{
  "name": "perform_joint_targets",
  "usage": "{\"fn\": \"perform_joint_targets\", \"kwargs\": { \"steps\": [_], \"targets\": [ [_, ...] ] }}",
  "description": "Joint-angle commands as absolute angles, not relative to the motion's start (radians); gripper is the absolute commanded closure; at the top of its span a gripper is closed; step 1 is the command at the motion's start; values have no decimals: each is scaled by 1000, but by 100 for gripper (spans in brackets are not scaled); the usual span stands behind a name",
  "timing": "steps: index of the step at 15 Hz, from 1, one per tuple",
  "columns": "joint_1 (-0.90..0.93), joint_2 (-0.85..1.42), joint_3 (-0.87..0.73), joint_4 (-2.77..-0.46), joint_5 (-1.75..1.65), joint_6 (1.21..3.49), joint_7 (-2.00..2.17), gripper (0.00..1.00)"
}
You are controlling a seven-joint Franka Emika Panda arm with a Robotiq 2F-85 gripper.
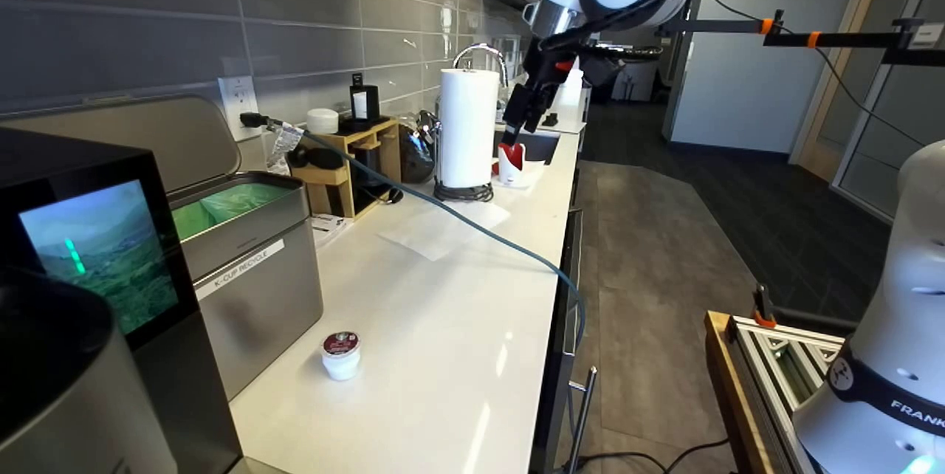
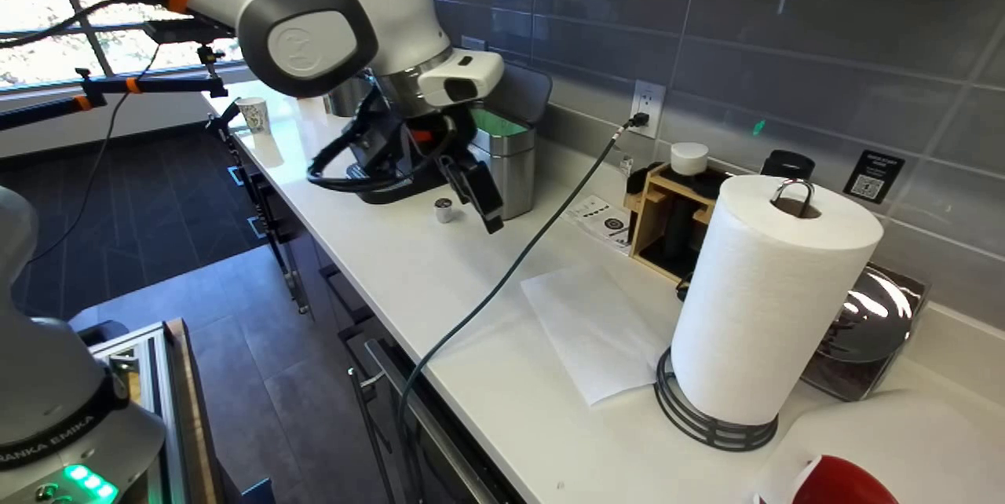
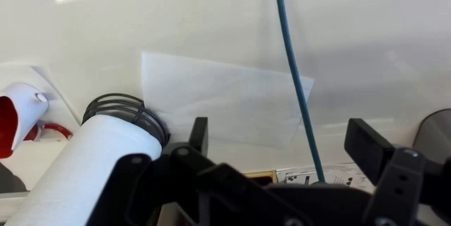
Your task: Wipe the counter with the paper towel
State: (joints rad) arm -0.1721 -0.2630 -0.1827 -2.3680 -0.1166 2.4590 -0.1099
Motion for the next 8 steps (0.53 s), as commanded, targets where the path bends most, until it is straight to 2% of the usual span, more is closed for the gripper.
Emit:
{"fn": "perform_joint_targets", "kwargs": {
  "steps": [1, 3, 4, 8],
  "targets": [
    [-175, -61, -219, -2190, -61, 2495, -154, 0],
    [-192, -4, -214, -2129, -93, 2515, -98, 0],
    [-188, -84, -211, -2206, -87, 2501, -130, 0],
    [-194, -8, -211, -2132, -87, 2505, -117, 0]
  ]
}}
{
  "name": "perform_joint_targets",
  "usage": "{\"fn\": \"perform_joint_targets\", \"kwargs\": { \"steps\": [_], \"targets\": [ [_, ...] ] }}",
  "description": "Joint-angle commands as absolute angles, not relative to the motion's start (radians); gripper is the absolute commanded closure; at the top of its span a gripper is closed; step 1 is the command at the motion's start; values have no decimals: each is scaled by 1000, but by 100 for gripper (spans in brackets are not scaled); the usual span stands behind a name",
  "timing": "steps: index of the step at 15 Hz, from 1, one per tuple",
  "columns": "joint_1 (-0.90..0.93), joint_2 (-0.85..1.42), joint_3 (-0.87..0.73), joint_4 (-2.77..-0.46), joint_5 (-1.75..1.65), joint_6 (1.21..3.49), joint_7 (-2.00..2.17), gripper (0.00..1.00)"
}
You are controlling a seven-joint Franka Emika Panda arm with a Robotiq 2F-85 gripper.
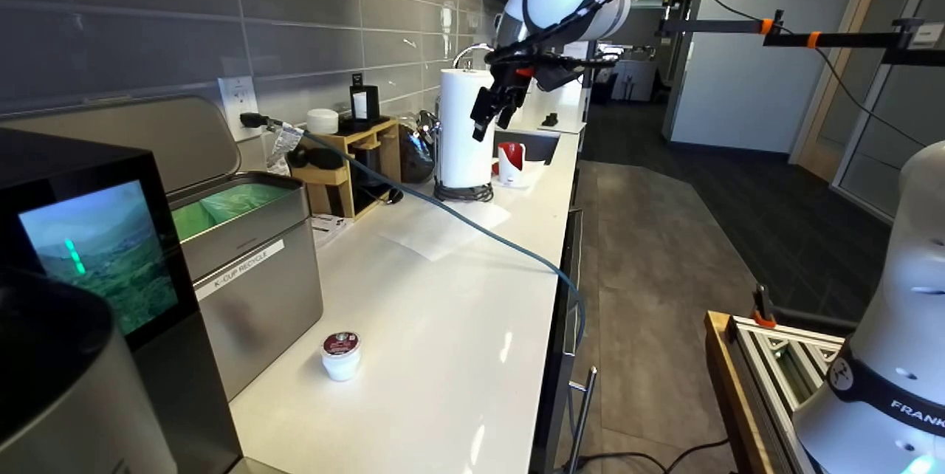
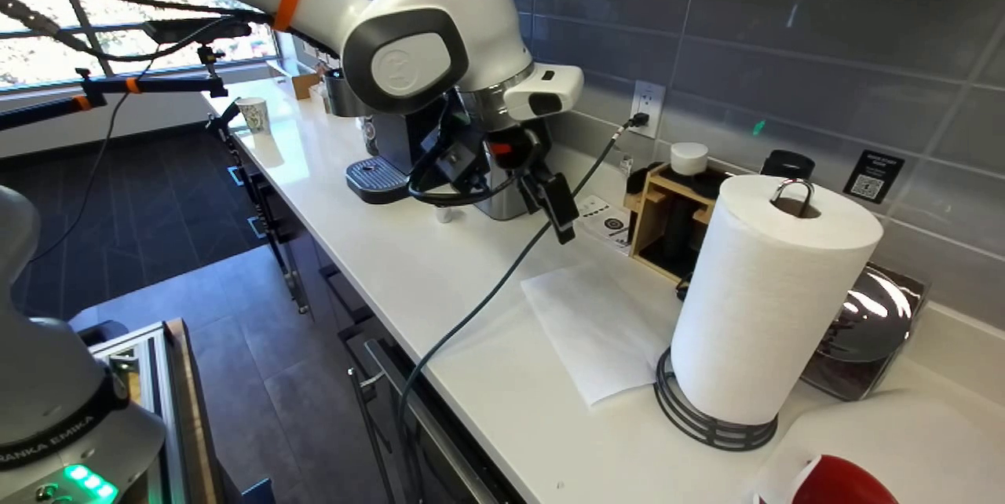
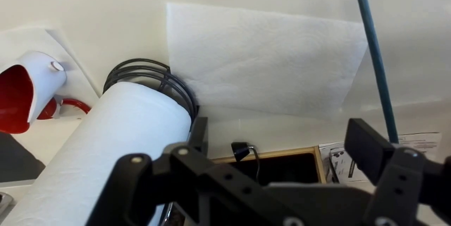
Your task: Wipe the counter with the paper towel
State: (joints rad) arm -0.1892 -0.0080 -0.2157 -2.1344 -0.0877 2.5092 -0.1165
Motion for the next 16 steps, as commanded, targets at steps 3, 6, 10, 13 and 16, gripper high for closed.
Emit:
{"fn": "perform_joint_targets", "kwargs": {
  "steps": [3, 6, 10, 13, 16],
  "targets": [
    [-200, 68, -217, -2094, -17, 2538, -166, 0],
    [-220, 173, -217, -2023, 45, 2559, -213, 0],
    [-253, 333, -186, -1900, 120, 2616, -218, 0],
    [-256, 416, -172, -1854, 118, 2677, -158, 0],
    [-254, 396, -171, -1878, 84, 2659, -158, 0]
  ]
}}
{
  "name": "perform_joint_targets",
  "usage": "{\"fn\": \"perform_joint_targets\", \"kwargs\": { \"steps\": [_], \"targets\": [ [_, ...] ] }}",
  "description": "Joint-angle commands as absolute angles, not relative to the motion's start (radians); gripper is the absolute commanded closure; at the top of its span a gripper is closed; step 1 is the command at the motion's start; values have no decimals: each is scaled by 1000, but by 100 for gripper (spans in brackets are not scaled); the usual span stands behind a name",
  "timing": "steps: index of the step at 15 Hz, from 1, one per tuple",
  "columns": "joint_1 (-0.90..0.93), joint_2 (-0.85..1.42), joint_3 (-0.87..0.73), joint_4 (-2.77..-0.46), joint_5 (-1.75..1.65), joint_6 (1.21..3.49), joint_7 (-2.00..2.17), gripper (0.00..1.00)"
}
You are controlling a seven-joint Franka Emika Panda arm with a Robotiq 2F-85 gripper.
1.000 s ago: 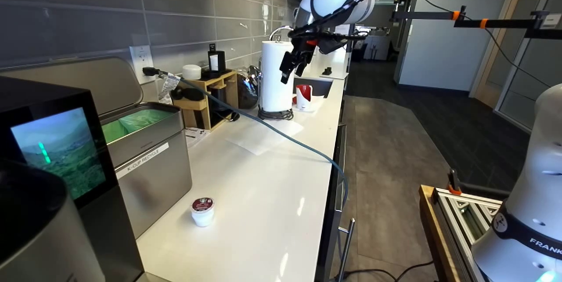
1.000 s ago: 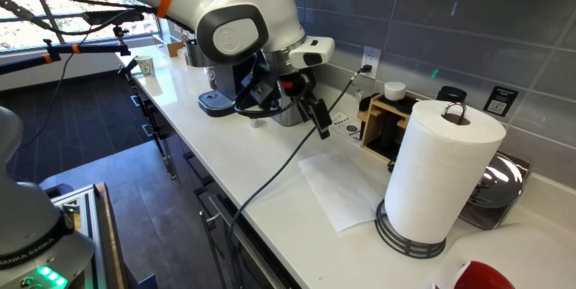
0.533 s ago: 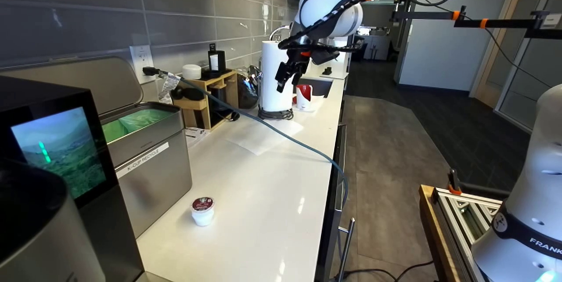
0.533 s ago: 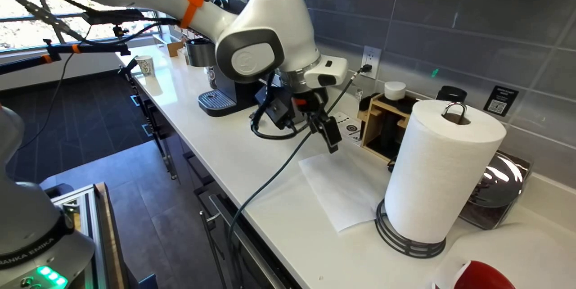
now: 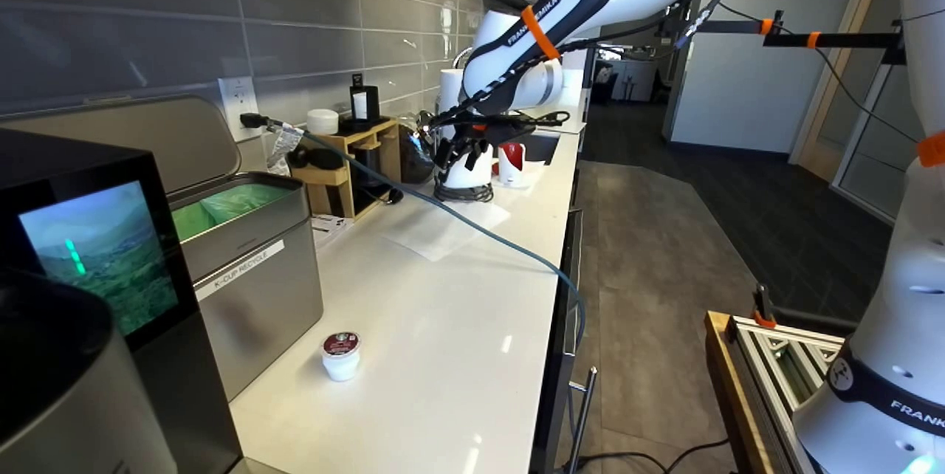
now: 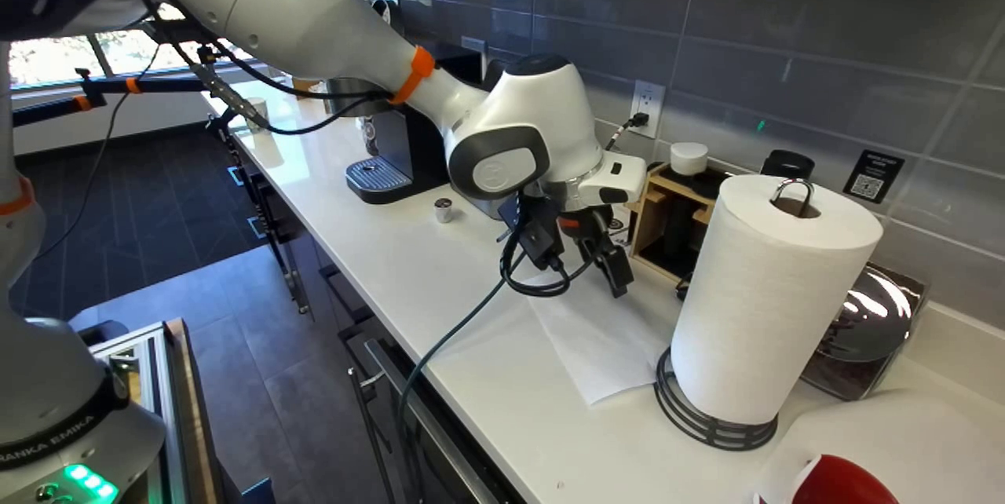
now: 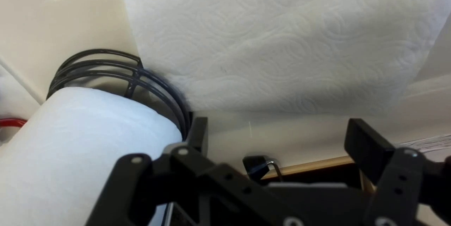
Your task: Wipe the counter with the paper towel
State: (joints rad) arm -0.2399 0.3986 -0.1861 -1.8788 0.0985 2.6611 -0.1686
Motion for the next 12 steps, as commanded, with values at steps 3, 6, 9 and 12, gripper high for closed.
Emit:
{"fn": "perform_joint_targets", "kwargs": {
  "steps": [3, 6, 9, 12],
  "targets": [
    [-255, 414, -169, -1860, 84, 2659, -151, 0],
    [-290, 496, -121, -1821, 156, 2682, -168, 0],
    [-312, 560, -98, -1793, 187, 2691, -154, 0],
    [-298, 612, -124, -1771, 160, 2757, -96, 0]
  ]
}}
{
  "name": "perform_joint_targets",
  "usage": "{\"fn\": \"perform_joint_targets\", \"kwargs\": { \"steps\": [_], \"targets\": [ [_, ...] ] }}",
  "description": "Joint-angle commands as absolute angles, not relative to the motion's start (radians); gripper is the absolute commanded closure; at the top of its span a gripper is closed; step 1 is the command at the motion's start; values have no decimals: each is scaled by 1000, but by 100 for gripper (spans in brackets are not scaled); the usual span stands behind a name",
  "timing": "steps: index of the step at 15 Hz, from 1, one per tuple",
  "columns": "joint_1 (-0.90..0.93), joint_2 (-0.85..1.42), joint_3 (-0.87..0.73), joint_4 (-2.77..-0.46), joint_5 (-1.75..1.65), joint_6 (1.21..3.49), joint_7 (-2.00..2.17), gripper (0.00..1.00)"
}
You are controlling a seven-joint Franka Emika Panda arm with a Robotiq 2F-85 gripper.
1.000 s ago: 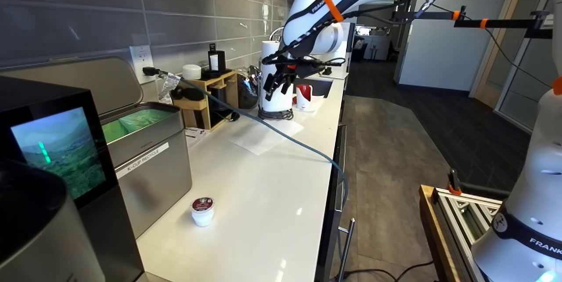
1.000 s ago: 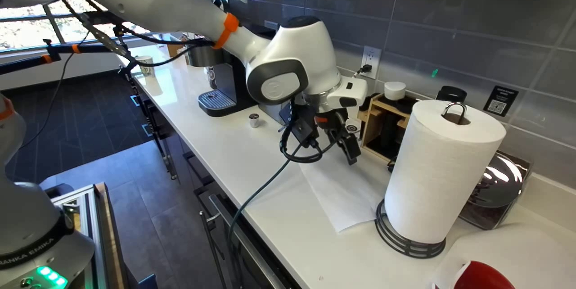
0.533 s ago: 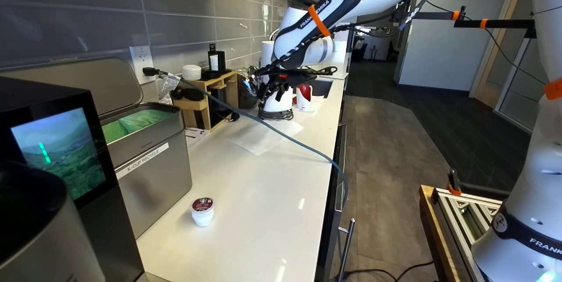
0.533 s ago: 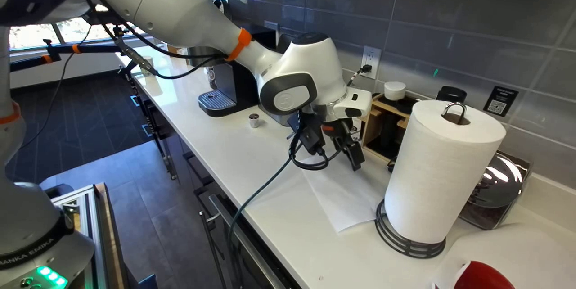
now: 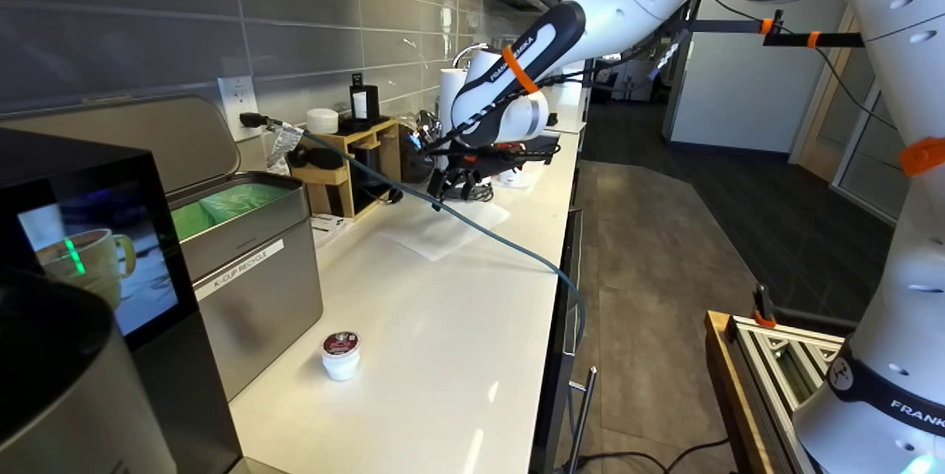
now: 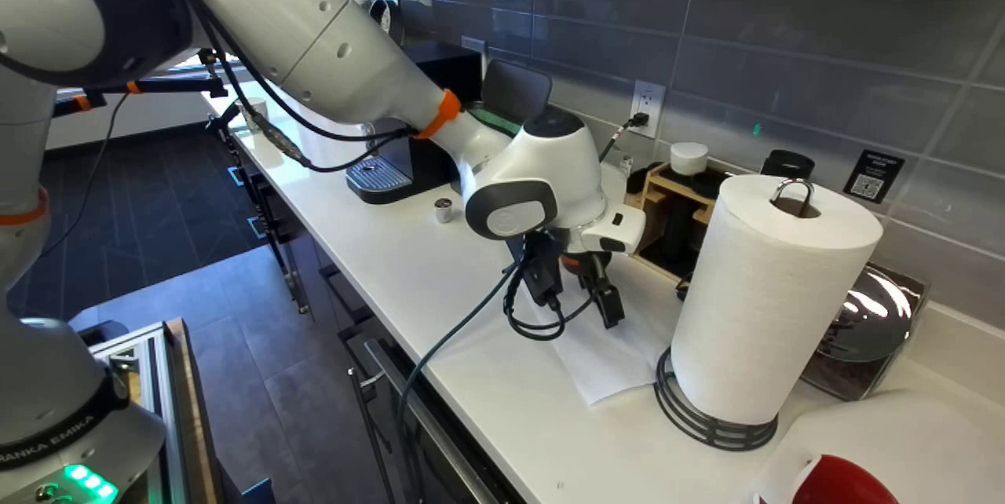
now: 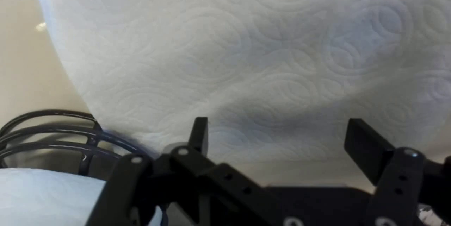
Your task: Wipe the counter with the paper towel
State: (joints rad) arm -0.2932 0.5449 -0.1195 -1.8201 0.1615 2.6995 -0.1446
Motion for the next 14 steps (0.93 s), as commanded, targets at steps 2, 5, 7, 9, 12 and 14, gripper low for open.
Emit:
{"fn": "perform_joint_targets", "kwargs": {
  "steps": [2, 5, 7, 9, 12, 14],
  "targets": [
    [-291, 647, -131, -1754, 152, 2796, -66, 0],
    [-269, 689, -156, -1727, 120, 2787, -28, 0],
    [-258, 710, -173, -1709, 106, 2777, -7, 0],
    [-244, 731, -193, -1692, 87, 2762, 16, 2],
    [-234, 741, -206, -1675, 70, 2751, 36, 29],
    [-238, 732, -201, -1673, 67, 2740, 35, 47]
  ]
}}
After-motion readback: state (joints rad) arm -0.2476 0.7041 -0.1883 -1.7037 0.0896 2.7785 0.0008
